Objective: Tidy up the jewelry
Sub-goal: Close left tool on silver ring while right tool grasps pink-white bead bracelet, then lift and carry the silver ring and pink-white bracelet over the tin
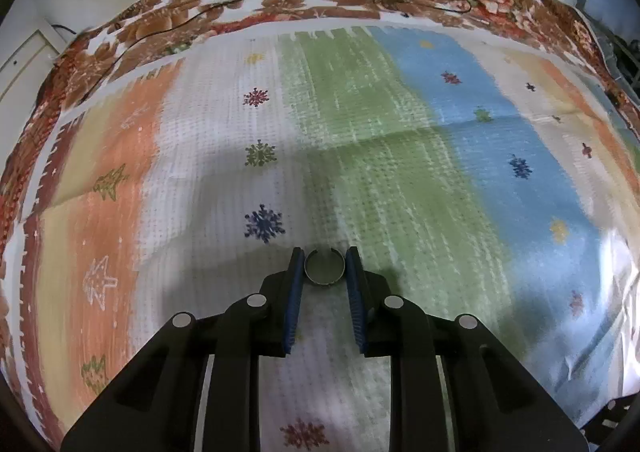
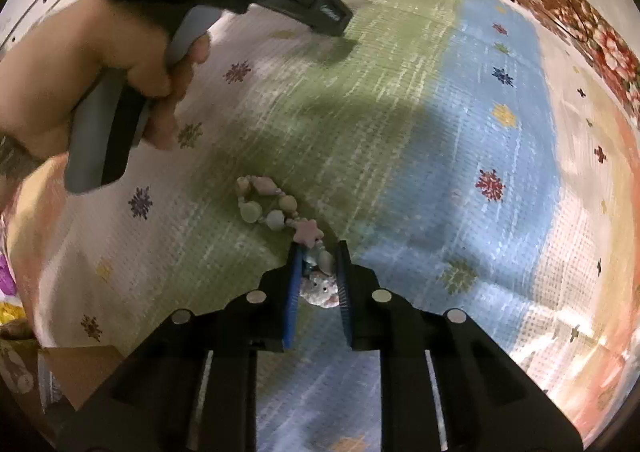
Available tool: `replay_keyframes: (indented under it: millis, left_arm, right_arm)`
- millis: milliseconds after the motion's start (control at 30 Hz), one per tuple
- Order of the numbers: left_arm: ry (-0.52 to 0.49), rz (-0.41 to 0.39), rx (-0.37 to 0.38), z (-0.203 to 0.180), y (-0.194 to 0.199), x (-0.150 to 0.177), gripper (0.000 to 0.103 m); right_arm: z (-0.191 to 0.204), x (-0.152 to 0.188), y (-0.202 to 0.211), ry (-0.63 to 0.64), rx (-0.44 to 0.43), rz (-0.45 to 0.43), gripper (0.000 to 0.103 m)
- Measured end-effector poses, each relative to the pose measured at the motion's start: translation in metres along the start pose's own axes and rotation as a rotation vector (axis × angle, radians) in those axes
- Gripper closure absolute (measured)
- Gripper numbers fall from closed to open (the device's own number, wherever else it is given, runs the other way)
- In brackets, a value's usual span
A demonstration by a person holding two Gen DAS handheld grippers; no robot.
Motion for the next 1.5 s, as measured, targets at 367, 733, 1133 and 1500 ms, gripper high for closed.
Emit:
replay_keyframes:
  millis: [367,733,1133,1500]
  left_arm:
    - [0.054,-0.085,0.096,-0.001,0.083,0.033,0.082]
    - [0.068,-0.123,0.106,-0.001,0.128,0.066,0.082]
    - [0.139,-0.148,0.118,0.014,0.175,0.095,0.082]
    - [0.119,-0.174,0.173,-0.008,0.217,0.131,0.082]
  right_arm:
    - [0.008,0.006,0.042,-0.01,0.06,-0.043,0.091]
    - [0.005,0.015,0.081,-0.073,0.079,-0.095,0.091]
    - [0.021,0.024,0.126,-0.147,0.06,-0.199,0.091]
    - [0.048,0.043,0.162,-0.155,0.038,-0.245,0.091]
Point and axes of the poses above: each gripper's, at about its wrist camera, not at the fingertips, and y roughly against the way its jaws point, z to its left, x to its underside, the point moved 6 cm from there along -y, roughly the way its jaws point, and after that the axes turned 12 degrees about y, right-handed, at the moved point
